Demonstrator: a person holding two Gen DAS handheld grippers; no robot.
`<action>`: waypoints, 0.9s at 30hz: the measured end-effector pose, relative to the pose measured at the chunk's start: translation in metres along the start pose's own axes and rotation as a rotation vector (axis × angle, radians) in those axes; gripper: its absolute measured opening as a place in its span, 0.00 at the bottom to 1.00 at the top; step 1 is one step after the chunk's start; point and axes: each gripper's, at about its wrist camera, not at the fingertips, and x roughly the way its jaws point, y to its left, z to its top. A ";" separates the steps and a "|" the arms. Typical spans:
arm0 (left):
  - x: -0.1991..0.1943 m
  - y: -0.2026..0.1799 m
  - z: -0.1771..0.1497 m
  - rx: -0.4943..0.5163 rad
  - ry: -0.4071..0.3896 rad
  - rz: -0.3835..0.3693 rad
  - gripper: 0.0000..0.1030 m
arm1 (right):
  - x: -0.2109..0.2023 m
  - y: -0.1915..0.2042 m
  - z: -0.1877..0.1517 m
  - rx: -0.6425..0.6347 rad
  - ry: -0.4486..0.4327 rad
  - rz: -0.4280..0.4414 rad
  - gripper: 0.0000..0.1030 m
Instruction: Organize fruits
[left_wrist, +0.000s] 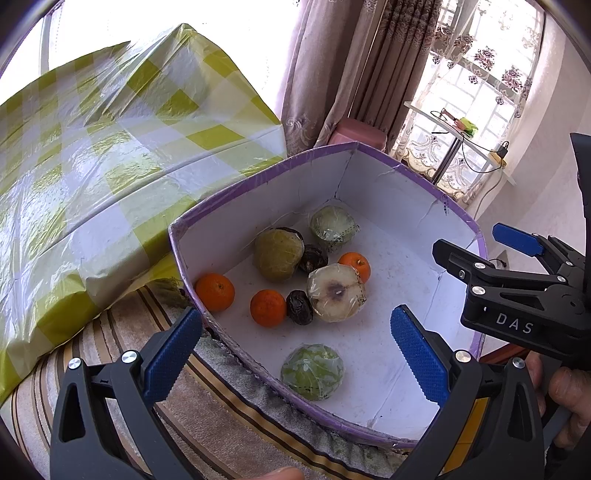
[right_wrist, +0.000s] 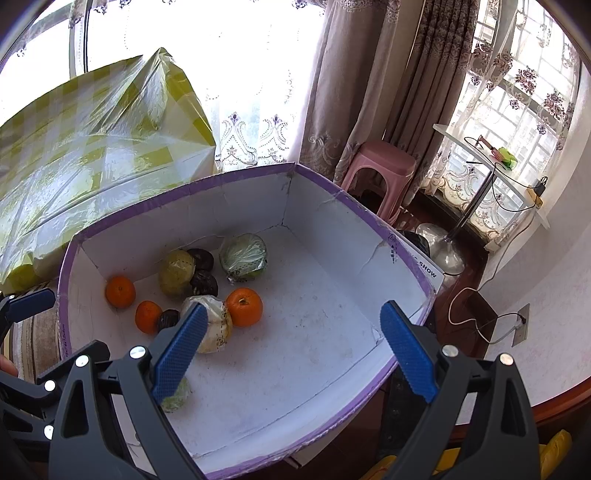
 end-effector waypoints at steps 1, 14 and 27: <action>0.000 0.000 0.000 0.000 0.000 0.001 0.96 | 0.000 0.000 0.000 0.001 -0.002 -0.001 0.92; 0.000 0.000 0.001 0.003 0.001 0.001 0.96 | 0.002 -0.001 -0.001 0.004 0.000 -0.001 0.92; 0.000 -0.001 0.001 0.004 0.002 0.002 0.96 | 0.004 -0.002 -0.001 0.009 0.005 0.000 0.92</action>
